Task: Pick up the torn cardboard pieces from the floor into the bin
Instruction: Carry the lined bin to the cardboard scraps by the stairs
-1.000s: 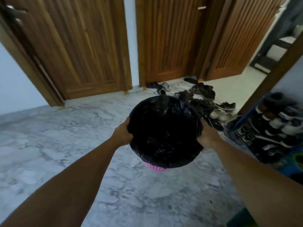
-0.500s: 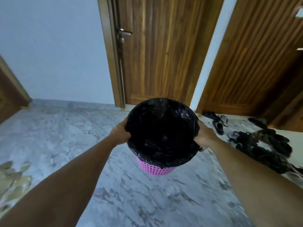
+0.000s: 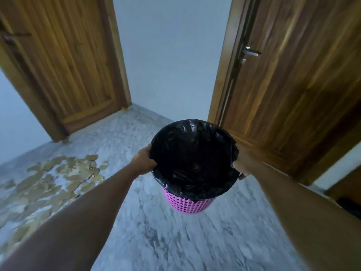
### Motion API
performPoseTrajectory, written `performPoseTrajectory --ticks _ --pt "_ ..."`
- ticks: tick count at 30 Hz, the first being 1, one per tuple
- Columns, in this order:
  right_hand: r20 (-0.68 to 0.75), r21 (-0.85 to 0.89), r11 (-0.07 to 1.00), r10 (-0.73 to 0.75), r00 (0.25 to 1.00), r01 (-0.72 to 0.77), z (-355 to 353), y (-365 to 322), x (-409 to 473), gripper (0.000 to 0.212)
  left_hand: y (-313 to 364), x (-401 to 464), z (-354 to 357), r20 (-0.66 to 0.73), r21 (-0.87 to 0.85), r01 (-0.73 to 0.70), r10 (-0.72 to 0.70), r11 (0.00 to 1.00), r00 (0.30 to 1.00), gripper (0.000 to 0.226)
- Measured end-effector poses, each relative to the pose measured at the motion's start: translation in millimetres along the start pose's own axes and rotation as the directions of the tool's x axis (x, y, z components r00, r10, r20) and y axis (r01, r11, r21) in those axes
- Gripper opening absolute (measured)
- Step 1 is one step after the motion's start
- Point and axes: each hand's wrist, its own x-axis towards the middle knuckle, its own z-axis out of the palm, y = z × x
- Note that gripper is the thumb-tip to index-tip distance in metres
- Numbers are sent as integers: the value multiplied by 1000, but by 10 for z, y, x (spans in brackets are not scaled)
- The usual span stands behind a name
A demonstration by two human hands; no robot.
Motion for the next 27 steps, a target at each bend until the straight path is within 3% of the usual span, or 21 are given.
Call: performPoseTrajectory --ticks 2,10,14,20,27 --pt "-31 -17 996 -86 996 85 49 -289 281 49 -115 106 -157 -56 -22 39 -40 999 998 74" --pt "166 -119 944 -286 944 307 593 -1682 902 72 -969 432 -859 -236 -207 195 -242 959 941 87" --pt "211 -137 919 -337 918 369 1117 -2381 1130 64 -1524 577 -1315 -287 -225 295 -353 929 891 85" --pt "302 -191 894 -340 890 406 1951 -3357 1468 80 -2150 632 -1941 -356 -214 381 -435 900 827 77" --pt "405 -238 826 -394 825 511 2965 -4287 1654 84 -2945 500 -2478 -399 -320 507 -599 800 694 87"
